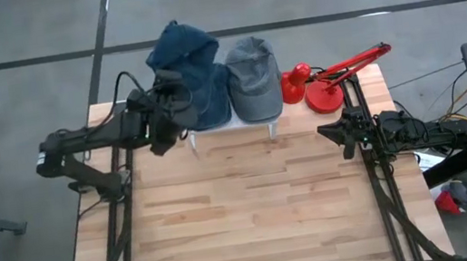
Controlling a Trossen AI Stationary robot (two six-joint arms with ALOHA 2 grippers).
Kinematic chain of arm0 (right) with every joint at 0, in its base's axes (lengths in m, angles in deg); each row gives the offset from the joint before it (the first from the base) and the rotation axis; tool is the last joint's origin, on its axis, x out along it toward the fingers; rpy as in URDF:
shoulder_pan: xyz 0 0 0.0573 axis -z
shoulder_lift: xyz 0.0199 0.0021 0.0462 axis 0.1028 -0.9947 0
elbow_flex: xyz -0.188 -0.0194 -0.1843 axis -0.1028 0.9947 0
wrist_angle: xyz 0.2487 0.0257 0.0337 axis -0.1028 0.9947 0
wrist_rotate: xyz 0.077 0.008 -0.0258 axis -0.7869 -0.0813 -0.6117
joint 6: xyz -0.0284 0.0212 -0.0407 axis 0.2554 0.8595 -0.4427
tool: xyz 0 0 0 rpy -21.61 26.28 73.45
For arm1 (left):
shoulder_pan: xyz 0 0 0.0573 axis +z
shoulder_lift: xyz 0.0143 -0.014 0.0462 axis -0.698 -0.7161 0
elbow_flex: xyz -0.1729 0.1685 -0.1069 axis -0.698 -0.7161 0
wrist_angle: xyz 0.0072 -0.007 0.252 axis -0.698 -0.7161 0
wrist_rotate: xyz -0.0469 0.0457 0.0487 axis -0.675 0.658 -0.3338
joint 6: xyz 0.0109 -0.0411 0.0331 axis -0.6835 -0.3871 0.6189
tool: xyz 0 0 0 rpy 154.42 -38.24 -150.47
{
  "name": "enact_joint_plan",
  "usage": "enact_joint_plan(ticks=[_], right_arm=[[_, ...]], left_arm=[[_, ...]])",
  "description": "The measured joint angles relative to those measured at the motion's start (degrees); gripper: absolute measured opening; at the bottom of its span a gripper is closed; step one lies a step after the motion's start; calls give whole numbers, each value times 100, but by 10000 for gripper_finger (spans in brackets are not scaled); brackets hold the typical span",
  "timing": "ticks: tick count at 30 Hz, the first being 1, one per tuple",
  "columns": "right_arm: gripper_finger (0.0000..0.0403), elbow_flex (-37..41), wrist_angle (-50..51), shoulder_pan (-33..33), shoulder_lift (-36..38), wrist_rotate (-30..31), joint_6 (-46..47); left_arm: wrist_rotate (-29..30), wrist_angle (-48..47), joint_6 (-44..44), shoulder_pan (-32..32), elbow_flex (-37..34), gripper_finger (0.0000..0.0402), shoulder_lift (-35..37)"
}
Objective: Pick & Place hat
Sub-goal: Stack the blue cap on top of the blue cap on the shelf
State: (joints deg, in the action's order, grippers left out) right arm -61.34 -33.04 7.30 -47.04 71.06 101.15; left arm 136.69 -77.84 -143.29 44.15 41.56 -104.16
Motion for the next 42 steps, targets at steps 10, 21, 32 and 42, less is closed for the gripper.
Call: enact_joint_plan(ticks=[10,21,32,42], right_arm=[[52,0,11,-2,0,-2,0],[52,1,32,-1,0,-3,0],[52,0,31,-2,0,-55,0],[52,0,31,0,0,-55,0]], left_arm=[[-786,862,-31,775,-1,0,-507],[-1154,797,-521,1025,-7,0,-609],[-1514,-311,-1299,1001,-7,0,-604],[-1779,-370,-2357,1001,-599,0,-657]])
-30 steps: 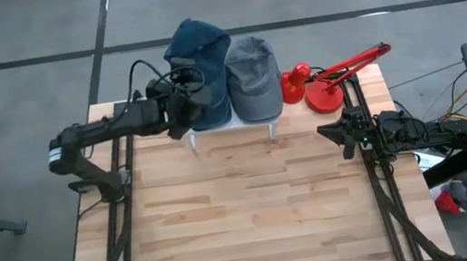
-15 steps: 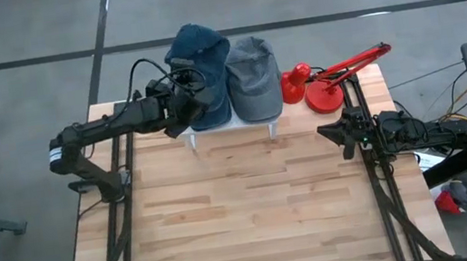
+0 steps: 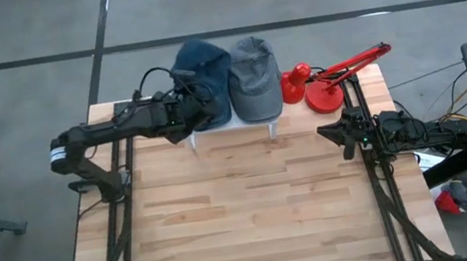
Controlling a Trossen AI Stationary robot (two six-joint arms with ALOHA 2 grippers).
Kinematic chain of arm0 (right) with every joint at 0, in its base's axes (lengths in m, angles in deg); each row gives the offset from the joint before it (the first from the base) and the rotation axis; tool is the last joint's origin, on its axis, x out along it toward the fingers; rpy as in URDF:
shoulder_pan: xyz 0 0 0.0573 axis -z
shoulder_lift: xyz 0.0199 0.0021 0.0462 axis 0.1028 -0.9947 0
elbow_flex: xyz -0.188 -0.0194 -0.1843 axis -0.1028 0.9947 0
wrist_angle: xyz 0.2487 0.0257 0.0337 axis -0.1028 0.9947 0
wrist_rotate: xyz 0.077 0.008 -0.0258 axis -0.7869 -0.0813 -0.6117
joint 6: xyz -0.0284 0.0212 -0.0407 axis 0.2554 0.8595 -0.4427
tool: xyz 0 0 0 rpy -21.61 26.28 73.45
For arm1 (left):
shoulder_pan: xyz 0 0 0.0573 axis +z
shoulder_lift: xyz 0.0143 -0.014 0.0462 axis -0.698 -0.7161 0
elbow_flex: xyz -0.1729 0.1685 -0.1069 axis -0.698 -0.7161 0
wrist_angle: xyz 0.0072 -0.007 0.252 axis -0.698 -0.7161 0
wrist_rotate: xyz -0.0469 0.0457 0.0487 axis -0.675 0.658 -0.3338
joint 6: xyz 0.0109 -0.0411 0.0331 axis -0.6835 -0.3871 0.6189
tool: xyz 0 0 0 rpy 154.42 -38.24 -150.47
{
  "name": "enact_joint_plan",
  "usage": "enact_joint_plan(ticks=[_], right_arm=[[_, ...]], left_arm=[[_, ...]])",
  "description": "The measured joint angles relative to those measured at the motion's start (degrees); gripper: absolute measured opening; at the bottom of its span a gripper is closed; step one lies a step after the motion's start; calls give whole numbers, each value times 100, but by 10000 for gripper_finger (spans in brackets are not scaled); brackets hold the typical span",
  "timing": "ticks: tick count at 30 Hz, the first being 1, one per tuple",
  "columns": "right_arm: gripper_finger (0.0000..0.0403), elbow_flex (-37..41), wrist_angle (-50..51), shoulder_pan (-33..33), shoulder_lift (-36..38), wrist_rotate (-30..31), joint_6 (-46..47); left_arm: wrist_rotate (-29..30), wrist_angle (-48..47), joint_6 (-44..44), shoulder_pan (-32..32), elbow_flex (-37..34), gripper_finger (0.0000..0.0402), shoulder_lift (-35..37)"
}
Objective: Pick & Place hat
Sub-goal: Stack the blue cap on top of the blue cap on the shelf
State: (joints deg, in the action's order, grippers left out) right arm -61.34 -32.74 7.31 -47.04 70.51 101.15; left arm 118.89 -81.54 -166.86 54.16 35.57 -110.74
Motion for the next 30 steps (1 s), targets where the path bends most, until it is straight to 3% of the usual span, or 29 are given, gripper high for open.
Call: enact_joint_plan(ticks=[12,17,30], right_arm=[[52,0,0,0,0,0,0],[52,0,0,0,0,0,0],[52,0,0,-2,0,-309,2]], left_arm=[[-356,92,5,0,-285,12,-4],[-621,70,336,0,-288,31,-2],[-636,-12,1084,0,-288,112,290]])
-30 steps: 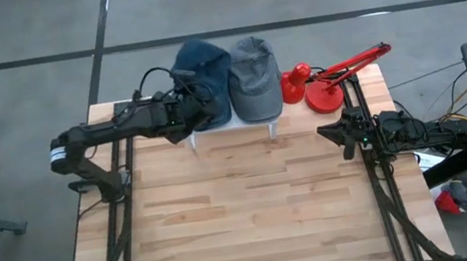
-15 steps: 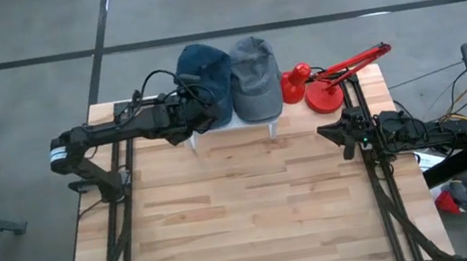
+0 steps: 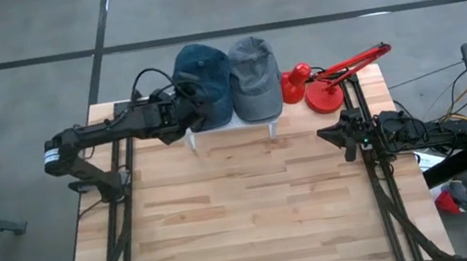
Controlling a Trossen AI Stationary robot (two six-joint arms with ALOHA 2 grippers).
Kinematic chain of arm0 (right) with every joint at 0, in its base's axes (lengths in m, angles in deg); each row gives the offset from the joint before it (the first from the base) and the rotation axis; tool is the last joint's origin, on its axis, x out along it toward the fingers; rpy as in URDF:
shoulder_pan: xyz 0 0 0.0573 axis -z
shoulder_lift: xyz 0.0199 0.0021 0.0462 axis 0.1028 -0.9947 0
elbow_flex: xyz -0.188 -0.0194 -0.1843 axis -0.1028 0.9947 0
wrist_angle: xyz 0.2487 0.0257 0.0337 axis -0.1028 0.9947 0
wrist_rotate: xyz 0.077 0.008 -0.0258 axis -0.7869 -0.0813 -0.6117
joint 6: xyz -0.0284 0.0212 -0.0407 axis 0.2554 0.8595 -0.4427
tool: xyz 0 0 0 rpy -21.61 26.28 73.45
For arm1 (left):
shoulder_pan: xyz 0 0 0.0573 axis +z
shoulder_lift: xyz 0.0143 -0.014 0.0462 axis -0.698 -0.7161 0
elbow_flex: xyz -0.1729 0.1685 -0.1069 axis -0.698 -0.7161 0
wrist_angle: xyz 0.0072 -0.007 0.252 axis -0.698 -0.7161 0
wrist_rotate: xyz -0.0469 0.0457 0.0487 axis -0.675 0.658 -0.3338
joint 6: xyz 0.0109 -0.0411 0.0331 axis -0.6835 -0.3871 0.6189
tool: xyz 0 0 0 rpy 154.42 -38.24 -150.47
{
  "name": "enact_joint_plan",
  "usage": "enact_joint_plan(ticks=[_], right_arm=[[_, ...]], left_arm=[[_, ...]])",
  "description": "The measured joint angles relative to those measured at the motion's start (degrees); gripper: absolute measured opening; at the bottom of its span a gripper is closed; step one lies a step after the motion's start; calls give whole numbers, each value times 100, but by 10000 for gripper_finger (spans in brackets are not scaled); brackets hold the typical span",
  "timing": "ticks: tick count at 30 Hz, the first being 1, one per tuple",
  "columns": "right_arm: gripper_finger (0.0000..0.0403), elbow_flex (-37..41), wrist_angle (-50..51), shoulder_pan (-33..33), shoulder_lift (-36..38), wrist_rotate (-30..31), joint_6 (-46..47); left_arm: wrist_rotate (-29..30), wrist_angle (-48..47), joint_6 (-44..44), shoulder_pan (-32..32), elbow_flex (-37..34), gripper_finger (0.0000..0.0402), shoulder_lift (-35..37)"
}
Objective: Pick & Place hat
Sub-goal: Stack the blue cap on top of the blue cap on the shelf
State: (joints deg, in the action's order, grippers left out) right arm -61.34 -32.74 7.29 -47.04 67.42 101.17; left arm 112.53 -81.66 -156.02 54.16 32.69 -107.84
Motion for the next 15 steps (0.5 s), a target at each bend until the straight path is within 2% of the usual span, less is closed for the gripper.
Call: enact_joint_plan(ticks=[6,15], right_arm=[[52,0,-2,2,0,5,0],[52,0,-2,2,0,7,0]], left_arm=[[9,6,156,0,2,137,218],[15,129,919,0,2,138,502]])
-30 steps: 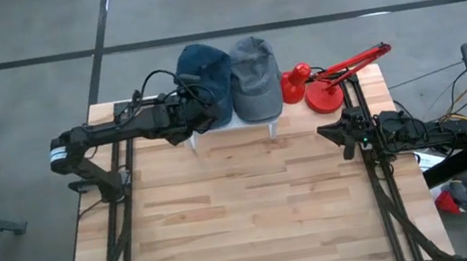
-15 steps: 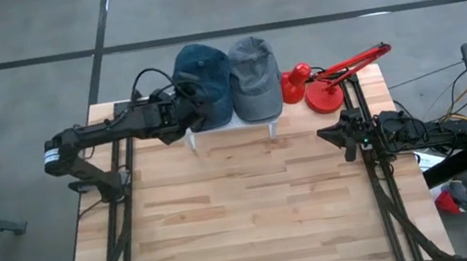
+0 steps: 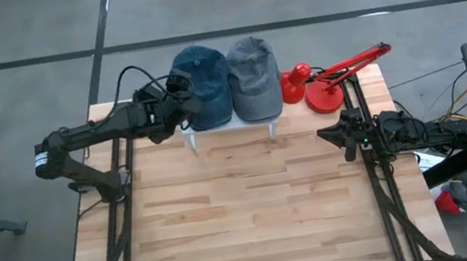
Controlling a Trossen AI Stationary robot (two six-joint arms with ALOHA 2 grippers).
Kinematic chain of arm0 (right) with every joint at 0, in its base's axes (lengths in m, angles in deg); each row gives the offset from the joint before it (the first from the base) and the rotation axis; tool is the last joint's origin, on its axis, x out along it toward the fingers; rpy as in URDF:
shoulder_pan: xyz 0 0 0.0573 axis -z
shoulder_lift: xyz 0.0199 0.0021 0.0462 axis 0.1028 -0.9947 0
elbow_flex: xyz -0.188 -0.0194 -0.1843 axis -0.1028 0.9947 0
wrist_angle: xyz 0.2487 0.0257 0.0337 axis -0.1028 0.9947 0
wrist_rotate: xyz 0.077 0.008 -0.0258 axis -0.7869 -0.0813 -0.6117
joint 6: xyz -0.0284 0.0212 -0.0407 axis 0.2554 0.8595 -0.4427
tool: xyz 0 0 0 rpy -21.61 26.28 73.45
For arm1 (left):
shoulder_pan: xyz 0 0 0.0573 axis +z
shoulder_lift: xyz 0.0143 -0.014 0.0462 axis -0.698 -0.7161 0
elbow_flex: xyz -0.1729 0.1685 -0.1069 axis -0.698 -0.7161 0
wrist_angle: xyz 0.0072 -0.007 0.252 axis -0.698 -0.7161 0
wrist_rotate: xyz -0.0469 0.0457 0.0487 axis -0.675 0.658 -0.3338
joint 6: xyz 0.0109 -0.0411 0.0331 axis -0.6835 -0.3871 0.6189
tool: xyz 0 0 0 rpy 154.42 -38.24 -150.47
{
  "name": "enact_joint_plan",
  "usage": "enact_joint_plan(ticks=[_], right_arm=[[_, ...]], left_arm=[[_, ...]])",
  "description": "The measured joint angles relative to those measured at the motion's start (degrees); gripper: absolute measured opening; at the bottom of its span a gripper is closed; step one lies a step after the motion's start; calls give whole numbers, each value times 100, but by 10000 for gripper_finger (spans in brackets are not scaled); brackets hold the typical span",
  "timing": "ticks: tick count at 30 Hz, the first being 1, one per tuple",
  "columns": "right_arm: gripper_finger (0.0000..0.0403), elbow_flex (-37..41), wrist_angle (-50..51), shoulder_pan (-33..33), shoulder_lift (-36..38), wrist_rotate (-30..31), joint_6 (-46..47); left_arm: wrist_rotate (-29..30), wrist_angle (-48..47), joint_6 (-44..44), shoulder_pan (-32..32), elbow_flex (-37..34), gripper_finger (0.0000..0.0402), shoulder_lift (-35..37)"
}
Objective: Pick & Place hat
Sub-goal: Stack the blue cap on top of the blue cap on the shelf
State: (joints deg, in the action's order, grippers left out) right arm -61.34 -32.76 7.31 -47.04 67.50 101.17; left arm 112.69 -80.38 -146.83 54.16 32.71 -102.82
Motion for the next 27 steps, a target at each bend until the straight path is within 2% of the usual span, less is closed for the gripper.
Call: enact_joint_plan(ticks=[8,16,21,27], right_arm=[[52,0,0,-2,0,0,0],[52,0,0,-1,0,2,0],[52,0,0,0,0,4,0],[52,0,0,-2,0,7,-1]], left_arm=[[15,52,702,75,0,137,34],[-23,140,1336,419,0,138,25],[-324,521,1938,608,-1,137,-81],[-367,1026,2570,795,-29,137,-132]])
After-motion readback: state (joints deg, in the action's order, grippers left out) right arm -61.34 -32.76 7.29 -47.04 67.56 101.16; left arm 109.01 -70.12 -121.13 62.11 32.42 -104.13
